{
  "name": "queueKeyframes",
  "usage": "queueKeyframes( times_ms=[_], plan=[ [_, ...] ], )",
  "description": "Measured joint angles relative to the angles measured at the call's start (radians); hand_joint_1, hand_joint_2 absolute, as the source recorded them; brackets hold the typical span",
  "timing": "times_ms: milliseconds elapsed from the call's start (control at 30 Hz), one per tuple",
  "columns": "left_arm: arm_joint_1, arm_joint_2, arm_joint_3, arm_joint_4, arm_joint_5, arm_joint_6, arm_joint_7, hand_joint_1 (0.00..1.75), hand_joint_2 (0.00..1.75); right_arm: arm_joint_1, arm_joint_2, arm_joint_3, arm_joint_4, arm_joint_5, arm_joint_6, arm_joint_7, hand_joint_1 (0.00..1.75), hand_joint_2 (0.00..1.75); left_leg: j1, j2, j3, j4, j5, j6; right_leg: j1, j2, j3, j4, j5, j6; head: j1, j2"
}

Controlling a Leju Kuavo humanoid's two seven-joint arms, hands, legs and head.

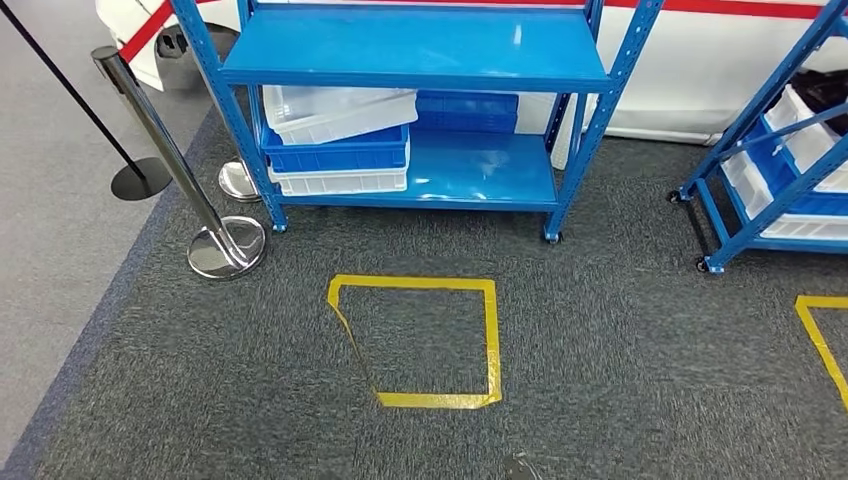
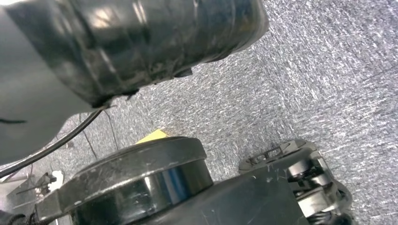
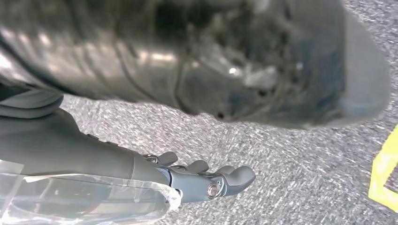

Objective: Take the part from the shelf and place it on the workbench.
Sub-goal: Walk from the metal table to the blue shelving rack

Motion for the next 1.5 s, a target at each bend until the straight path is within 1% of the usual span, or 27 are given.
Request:
queueKeyframes(
  times_ms=[67, 133, 233, 267, 300, 333, 400, 467, 533, 633, 667, 733, 767, 800, 833, 900, 933, 967, 1100, 1133, 1200, 1267, 1300, 1333, 1400, 1433, 1500],
  plan=[
    [0.000, 0.000, 0.000, 0.000, 0.000, 0.000, 0.000, 0.00, 0.00, 0.001, 0.001, 0.000, 0.000, 0.000, 0.000, 0.000, 0.00, 0.00, 0.000, -0.001, -0.001, 0.000, -0.001, -0.012, 0.002, 0.000, 0.001, -0.001, 0.000, -0.010, -0.001, 0.000],
    [0.000, 0.000, 0.000, 0.000, 0.000, 0.000, -0.001, 0.00, 0.00, 0.002, 0.000, 0.000, 0.000, 0.002, 0.000, 0.000, 0.00, 0.00, 0.004, 0.003, -0.013, 0.029, -0.021, -0.022, 0.001, -0.003, 0.007, -0.004, 0.001, -0.023, -0.004, 0.000],
    [0.000, 0.000, -0.003, 0.000, -0.001, 0.002, -0.004, 0.00, 0.00, 0.000, -0.001, 0.000, 0.001, 0.017, 0.001, 0.000, 0.00, 0.00, 0.007, 0.010, -0.098, 0.202, -0.098, -0.032, 0.004, -0.007, 0.012, -0.005, -0.002, -0.038, -0.011, 0.000],
    [0.000, 0.000, -0.005, 0.000, -0.001, 0.003, -0.005, 0.00, 0.00, 0.000, -0.001, 0.000, 0.002, 0.023, 0.001, 0.000, 0.00, 0.00, 0.007, 0.010, -0.129, 0.256, -0.112, -0.032, 0.006, -0.008, 0.013, -0.004, -0.004, -0.041, -0.011, 0.000],
    [0.001, 0.000, -0.007, 0.000, -0.001, 0.004, -0.005, 0.00, 0.00, 0.000, -0.001, 0.000, 0.002, 0.027, 0.002, 0.001, 0.00, 0.00, 0.007, 0.010, -0.146, 0.279, -0.107, -0.031, 0.009, -0.008, 0.016, -0.003, -0.007, -0.042, -0.011, 0.000],
    [0.002, 0.000, -0.009, 0.000, -0.001, 0.004, -0.006, 0.00, 0.00, 0.000, -0.001, 0.000, 0.002, 0.030, 0.003, 0.001, 0.00, 0.00, 0.006, 0.011, -0.147, 0.267, -0.084, -0.027, 0.011, -0.008, 0.020, -0.002, -0.011, -0.043, -0.011, 0.000],
    [0.002, 0.001, -0.010, 0.000, -0.001, 0.005, -0.006, 0.00, 0.00, -0.001, -0.001, 0.000, 0.002, 0.032, 0.004, 0.001, 0.00, 0.00, 0.001, 0.013, -0.099, 0.148, -0.009, -0.012, 0.014, -0.008, 0.031, -0.001, -0.020, -0.042, -0.011, 0.000],
    [-0.001, 0.001, -0.012, 0.000, -0.001, 0.005, -0.006, 0.00, 0.00, -0.003, -0.001, 0.000, 0.002, 0.032, 0.007, 0.001, 0.00, 0.00, -0.007, 0.018, -0.049, 0.042, 0.024, 0.002, 0.018, -0.008, 0.037, 0.000, -0.029, -0.036, -0.010, 0.000],
    [-0.002, 0.001, -0.014, 0.000, -0.001, 0.005, -0.007, 0.00, 0.00, -0.005, 0.000, 0.000, 0.002, 0.032, 0.009, 0.001, 0.00, 0.00, -0.012, 0.018, -0.036, 0.016, 0.017, 0.007, 0.019, -0.009, 0.037, -0.002, -0.034, -0.027, -0.009, 0.000],
    [0.001, 0.001, -0.016, 0.000, -0.002, 0.006, -0.007, 0.00, 0.00, -0.006, -0.001, 0.000, 0.002, 0.032, 0.010, 0.001, 0.00, 0.00, -0.004, 0.016, -0.021, -0.004, 0.018, 0.018, 0.018, -0.011, 0.033, 0.017, -0.051, -0.012, -0.008, 0.000],
    [0.000, 0.001, -0.016, 0.000, -0.002, 0.007, -0.007, 0.00, 0.00, -0.007, -0.001, 0.000, 0.002, 0.032, 0.010, 0.001, 0.00, 0.00, -0.001, 0.016, -0.014, -0.011, 0.018, 0.022, 0.018, -0.010, 0.013, 0.057, -0.072, -0.008, -0.007, 0.000],
    [-0.001, 0.000, -0.017, 0.000, -0.003, 0.007, -0.008, 0.00, 0.00, -0.007, -0.001, 0.000, 0.002, 0.032, 0.010, 0.001, 0.00, 0.00, 0.000, 0.016, -0.005, -0.014, 0.012, 0.027, 0.013, -0.007, -0.057, 0.182, -0.120, -0.001, -0.005, 0.000],
    [-0.001, 0.000, -0.018, 0.000, -0.004, 0.007, -0.008, 0.00, 0.00, -0.006, -0.001, 0.000, 0.002, 0.032, 0.010, 0.001, 0.00, 0.00, 0.000, 0.015, -0.001, -0.013, 0.008, 0.028, 0.010, -0.007, -0.092, 0.237, -0.132, 0.003, -0.005, 0.000],
    [0.000, 0.000, -0.018, 0.000, -0.004, 0.007, -0.008, 0.00, 0.00, -0.004, -0.002, 0.000, 0.002, 0.032, 0.010, 0.001, 0.00, 0.00, 0.000, 0.014, 0.004, -0.012, 0.002, 0.027, 0.007, -0.007, -0.114, 0.262, -0.125, 0.007, -0.004, 0.000],
    [0.001, 0.000, -0.018, 0.000, -0.004, 0.007, -0.008, 0.00, 0.00, -0.003, -0.002, 0.000, 0.002, 0.032, 0.010, 0.001, 0.00, 0.00, 0.001, 0.013, 0.011, -0.010, -0.004, 0.025, 0.003, -0.007, -0.118, 0.251, -0.098, 0.010, -0.004, 0.000],
    [0.002, 0.000, -0.018, 0.000, -0.004, 0.007, -0.008, 0.00, 0.00, -0.002, -0.004, 0.000, 0.002, 0.032, 0.012, 0.001, 0.00, 0.00, 0.005, 0.009, 0.025, -0.004, -0.019, 0.017, -0.006, -0.007, -0.083, 0.145, -0.017, 0.017, -0.004, 0.000],
    [0.001, 0.000, -0.019, 0.000, -0.005, 0.007, -0.008, 0.00, 0.00, -0.003, -0.005, 0.000, 0.003, 0.031, 0.013, 0.001, 0.00, 0.00, 0.004, 0.008, 0.029, 0.002, -0.028, 0.010, -0.006, -0.006, -0.060, 0.087, 0.009, 0.019, -0.003, 0.000],
    [0.000, 0.000, -0.020, 0.000, -0.006, 0.007, -0.008, 0.00, 0.00, -0.005, -0.006, 0.000, 0.003, 0.031, 0.015, 0.001, 0.00, 0.00, 0.004, 0.006, 0.030, 0.006, -0.035, 0.003, -0.006, -0.004, -0.042, 0.048, 0.019, 0.015, -0.002, 0.000],
    [-0.013, -0.001, -0.030, -0.001, -0.003, 0.010, 0.013, 0.00, 0.00, -0.004, -0.005, 0.000, 0.003, 0.036, 0.023, 0.006, 0.00, 0.00, 0.004, 0.006, 0.028, 0.015, -0.048, -0.019, -0.002, -0.001, -0.027, 0.021, 0.006, -0.014, -0.005, 0.000],
    [-0.022, -0.003, -0.031, -0.002, 0.003, 0.012, 0.026, 0.00, 0.00, -0.004, -0.004, 0.000, 0.003, 0.042, 0.027, 0.012, 0.00, 0.00, 0.005, 0.008, 0.018, 0.035, -0.059, -0.024, -0.002, -0.002, -0.024, 0.019, 0.004, -0.020, -0.007, 0.000],
    [-0.045, -0.011, -0.031, -0.002, 0.017, 0.017, 0.050, 0.00, 0.00, -0.010, 0.000, 0.003, 0.003, 0.055, 0.033, 0.028, 0.00, 0.00, 0.007, 0.012, -0.034, 0.132, -0.098, -0.031, -0.002, -0.004, -0.016, 0.017, -0.001, -0.032, -0.010, 0.000],
    [-0.066, -0.017, -0.031, -0.002, 0.026, 0.018, 0.062, 0.00, 0.00, -0.015, 0.008, 0.011, 0.003, 0.065, 0.035, 0.040, 0.00, 0.00, 0.007, 0.013, -0.113, 0.257, -0.129, -0.032, 0.003, -0.006, -0.007, 0.017, -0.009, -0.039, -0.011, 0.000],
    [-0.072, -0.019, -0.031, -0.003, 0.028, 0.018, 0.064, 0.00, 0.00, -0.016, 0.011, 0.016, 0.003, 0.068, 0.036, 0.043, 0.00, 0.00, 0.006, 0.013, -0.138, 0.288, -0.123, -0.030, 0.006, -0.006, 0.000, 0.017, -0.014, -0.042, -0.011, 0.000],
    [-0.074, -0.021, -0.031, -0.003, 0.030, 0.018, 0.064, 0.00, 0.00, -0.016, 0.013, 0.019, 0.003, 0.070, 0.036, 0.045, 0.00, 0.00, 0.005, 0.013, -0.146, 0.283, -0.098, -0.025, 0.009, -0.005, 0.009, 0.017, -0.020, -0.043, -0.011, 0.000],
    [-0.076, -0.022, -0.031, -0.003, 0.034, 0.018, 0.062, 0.00, 0.00, -0.016, 0.017, 0.025, 0.003, 0.074, 0.039, 0.047, 0.00, 0.00, -0.003, 0.014, -0.114, 0.175, -0.013, -0.006, 0.014, -0.002, 0.027, 0.016, -0.033, -0.044, -0.011, 0.000],
    [-0.078, -0.022, -0.031, -0.003, 0.034, 0.018, 0.060, 0.00, 0.00, -0.017, 0.018, 0.029, 0.003, 0.076, 0.041, 0.049, 0.00, 0.00, -0.008, 0.015, -0.090, 0.116, 0.017, 0.005, 0.017, -0.001, 0.033, 0.015, -0.039, -0.042, -0.009, 0.000],
    [-0.085, -0.024, -0.031, -0.003, 0.035, 0.018, 0.057, 0.00, 0.00, -0.021, 0.019, 0.033, 0.003, 0.081, 0.045, 0.052, 0.00, 0.00, -0.017, 0.017, -0.058, 0.040, 0.029, 0.019, 0.018, -0.002, 0.036, 0.013, -0.048, -0.034, -0.004, 0.000]
  ],
)
